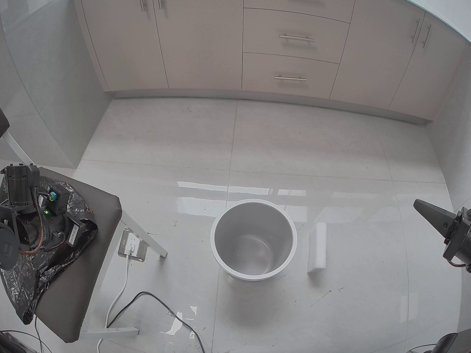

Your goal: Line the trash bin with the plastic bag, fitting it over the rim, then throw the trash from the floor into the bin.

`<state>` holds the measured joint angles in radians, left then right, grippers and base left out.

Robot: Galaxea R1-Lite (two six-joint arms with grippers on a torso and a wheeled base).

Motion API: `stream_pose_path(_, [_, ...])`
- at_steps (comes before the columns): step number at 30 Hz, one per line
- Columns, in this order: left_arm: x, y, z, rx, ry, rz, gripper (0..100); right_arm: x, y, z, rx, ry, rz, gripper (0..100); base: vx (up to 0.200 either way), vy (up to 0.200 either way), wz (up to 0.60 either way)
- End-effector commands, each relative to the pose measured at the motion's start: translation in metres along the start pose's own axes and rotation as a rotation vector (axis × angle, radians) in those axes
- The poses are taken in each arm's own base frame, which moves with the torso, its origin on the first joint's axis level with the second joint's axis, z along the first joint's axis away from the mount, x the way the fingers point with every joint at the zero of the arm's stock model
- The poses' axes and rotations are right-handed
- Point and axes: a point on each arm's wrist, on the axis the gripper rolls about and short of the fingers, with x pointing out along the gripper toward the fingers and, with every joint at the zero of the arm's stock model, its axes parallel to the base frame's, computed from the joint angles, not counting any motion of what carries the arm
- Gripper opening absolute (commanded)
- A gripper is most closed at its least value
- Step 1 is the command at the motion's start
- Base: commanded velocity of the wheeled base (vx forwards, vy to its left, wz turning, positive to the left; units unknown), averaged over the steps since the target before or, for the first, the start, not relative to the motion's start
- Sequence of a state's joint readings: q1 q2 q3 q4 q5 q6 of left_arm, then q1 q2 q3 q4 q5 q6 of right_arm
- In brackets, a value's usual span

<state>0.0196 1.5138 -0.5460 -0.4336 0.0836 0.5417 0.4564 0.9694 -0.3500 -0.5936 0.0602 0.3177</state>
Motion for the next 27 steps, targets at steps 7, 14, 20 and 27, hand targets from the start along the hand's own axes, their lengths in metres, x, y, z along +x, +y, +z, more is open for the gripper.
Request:
stream_pose_path(7, [-0.005,-0.003,-0.002,-0.018,-0.037,-0.048,0,0.0,-0.001,-0.003,-0.004,0.013,-0.002,0,0.0,0.0,0.0])
stream_pose_path(14, [-0.024,-0.006,0.02,-0.245,-0.225,-0.153,0,0.0,-0.002,-0.006,-0.011,0.022,-0.007,0,0.0,0.0,0.0])
stream_pose_path(20, [-0.063,-0.003,0.073,-0.863,-0.585,-0.385,0,0.001,-0.002,-0.006,0.001,0.025,-0.008,0,0.0,0.0,0.0])
stream_pose_path(27, [-0.077,0.003,0.096,-1.218,-0.595,-0.57,0,0.003,-0.001,-0.001,0.023,0.005,-0.011,0,0.0,0.0,0.0])
